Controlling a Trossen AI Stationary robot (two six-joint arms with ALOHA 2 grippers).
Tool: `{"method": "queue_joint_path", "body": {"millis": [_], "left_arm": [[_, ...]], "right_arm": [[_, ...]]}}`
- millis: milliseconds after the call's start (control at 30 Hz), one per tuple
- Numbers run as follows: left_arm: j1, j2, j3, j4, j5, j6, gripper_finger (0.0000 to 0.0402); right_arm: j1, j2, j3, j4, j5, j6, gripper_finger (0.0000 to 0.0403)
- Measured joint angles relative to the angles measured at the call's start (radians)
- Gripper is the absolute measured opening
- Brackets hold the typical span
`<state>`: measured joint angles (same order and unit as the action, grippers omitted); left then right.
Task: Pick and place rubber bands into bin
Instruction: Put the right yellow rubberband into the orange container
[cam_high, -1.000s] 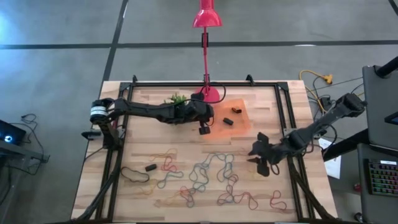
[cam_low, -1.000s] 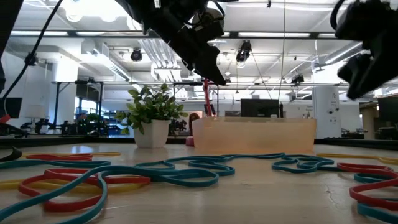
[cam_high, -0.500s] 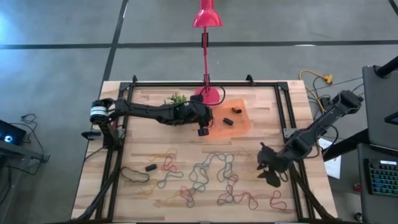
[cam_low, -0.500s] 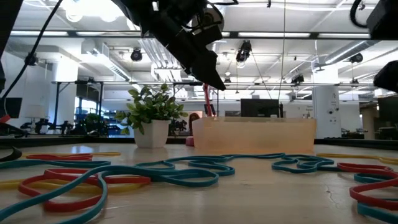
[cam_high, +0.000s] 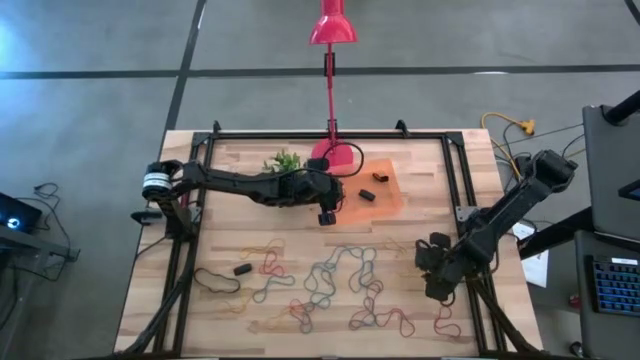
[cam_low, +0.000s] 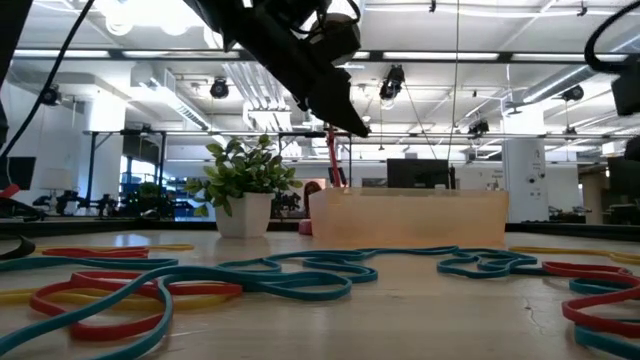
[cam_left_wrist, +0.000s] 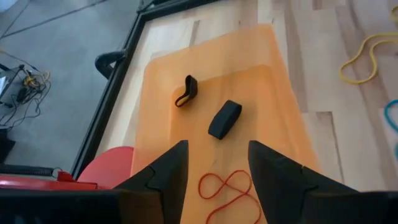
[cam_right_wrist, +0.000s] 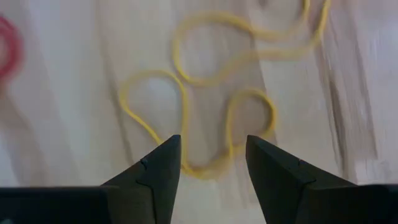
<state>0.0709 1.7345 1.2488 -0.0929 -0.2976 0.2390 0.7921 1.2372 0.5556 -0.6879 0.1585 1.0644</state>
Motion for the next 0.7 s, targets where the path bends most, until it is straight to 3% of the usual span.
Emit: {"method": "queue_joint_path", "body": {"millis": [500, 700], "left_arm": [[-0.036, -0.009, 0.000, 0.006, -0.002, 0.000, 0.0151], [-0.078, -0.026, 0.000, -0.002, -0.002, 0.000, 0.0151]], "right_arm": [[-0.005, 0.164, 0.007, 0.005, -0.066, 0.205, 0.0161], [-0.006, 0.186, 0.010, 0.014, -0.079, 0.238, 0.0122]]}}
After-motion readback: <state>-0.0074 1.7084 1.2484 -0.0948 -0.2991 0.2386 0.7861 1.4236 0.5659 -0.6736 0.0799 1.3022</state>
